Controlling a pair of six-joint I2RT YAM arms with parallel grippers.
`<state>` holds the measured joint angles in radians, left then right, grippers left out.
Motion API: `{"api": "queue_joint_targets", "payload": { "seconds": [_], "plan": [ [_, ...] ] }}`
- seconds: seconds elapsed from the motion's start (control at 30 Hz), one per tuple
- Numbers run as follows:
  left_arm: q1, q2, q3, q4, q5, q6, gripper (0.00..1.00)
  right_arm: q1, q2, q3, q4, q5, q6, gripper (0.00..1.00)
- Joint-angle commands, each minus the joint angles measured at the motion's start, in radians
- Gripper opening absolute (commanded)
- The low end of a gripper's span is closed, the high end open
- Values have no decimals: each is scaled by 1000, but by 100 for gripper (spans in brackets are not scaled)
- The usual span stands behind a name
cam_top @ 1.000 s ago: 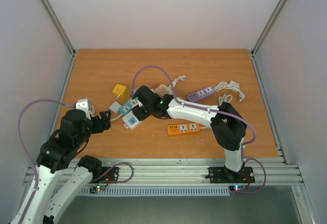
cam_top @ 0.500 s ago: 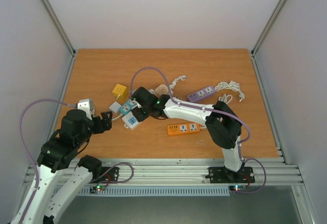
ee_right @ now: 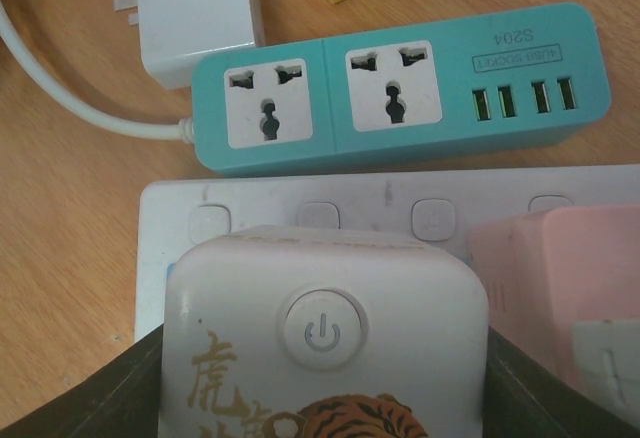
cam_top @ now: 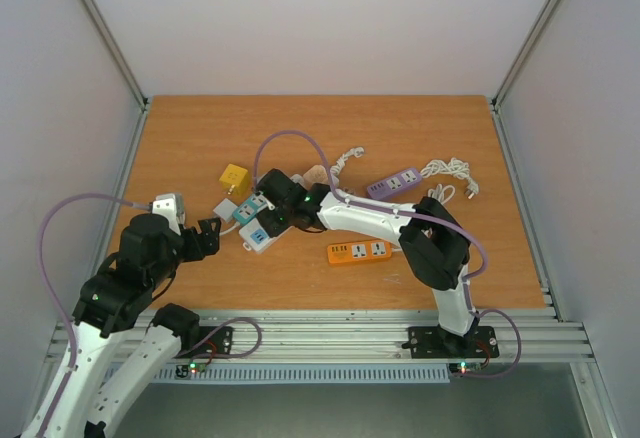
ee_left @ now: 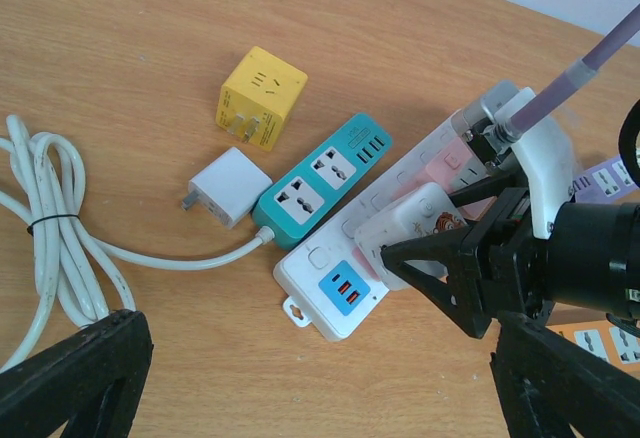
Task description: Insert the plug
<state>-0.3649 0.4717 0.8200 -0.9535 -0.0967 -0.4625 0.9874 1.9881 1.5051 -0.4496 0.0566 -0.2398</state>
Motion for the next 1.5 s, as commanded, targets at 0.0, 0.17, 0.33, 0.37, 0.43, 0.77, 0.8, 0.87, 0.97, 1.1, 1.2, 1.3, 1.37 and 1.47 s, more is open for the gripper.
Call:
{"api": "queue_joint_targets", "payload": {
  "seconds": [0.0, 0.17, 0.33, 0.37, 0.43, 0.77, 0.8, 0.87, 0.97, 1.1, 1.2, 1.3, 1.37, 1.47],
  "plan": [
    [4, -8, -11, 60, 5, 11, 93, 8, 37, 34, -46, -38, -13, 32],
    [4, -9, -13, 61, 8, 12, 93, 8, 38, 44, -95, -70, -38, 32],
    [4, -10, -14, 65, 12, 15, 93, 8, 56, 97, -171, -91, -69, 33],
    [4, -12, -14, 65, 12, 15, 93, 8, 60, 105, -180, -85, -73, 33],
    [4, -12, -16, 65, 12, 15, 93, 8, 74, 117, -192, -80, -79, 34],
    [3, -15, -15, 65, 9, 15, 94, 12, 147, 127, -209, 27, -81, 34],
    [4, -15, -16, 65, 9, 15, 94, 13, 153, 125, -210, 35, -82, 34],
    [4, -16, -15, 64, 9, 15, 94, 16, 170, 124, -211, 62, -84, 34],
    [4, -14, -16, 66, 9, 15, 94, 17, 197, 125, -216, 88, -80, 33],
    [4, -13, -15, 65, 8, 15, 94, 16, 236, 120, -219, 97, -68, 32],
    [4, -13, -16, 64, 6, 15, 94, 17, 254, 96, -201, 93, -56, 31],
    [4, -14, -16, 63, 4, 15, 94, 16, 270, 86, -201, 91, -46, 31],
    [4, -13, -15, 64, 5, 15, 94, 16, 268, 80, -202, 93, -44, 32],
    [4, -11, -16, 63, 5, 15, 94, 14, 240, 80, -210, 105, -43, 36]
  ]
}}
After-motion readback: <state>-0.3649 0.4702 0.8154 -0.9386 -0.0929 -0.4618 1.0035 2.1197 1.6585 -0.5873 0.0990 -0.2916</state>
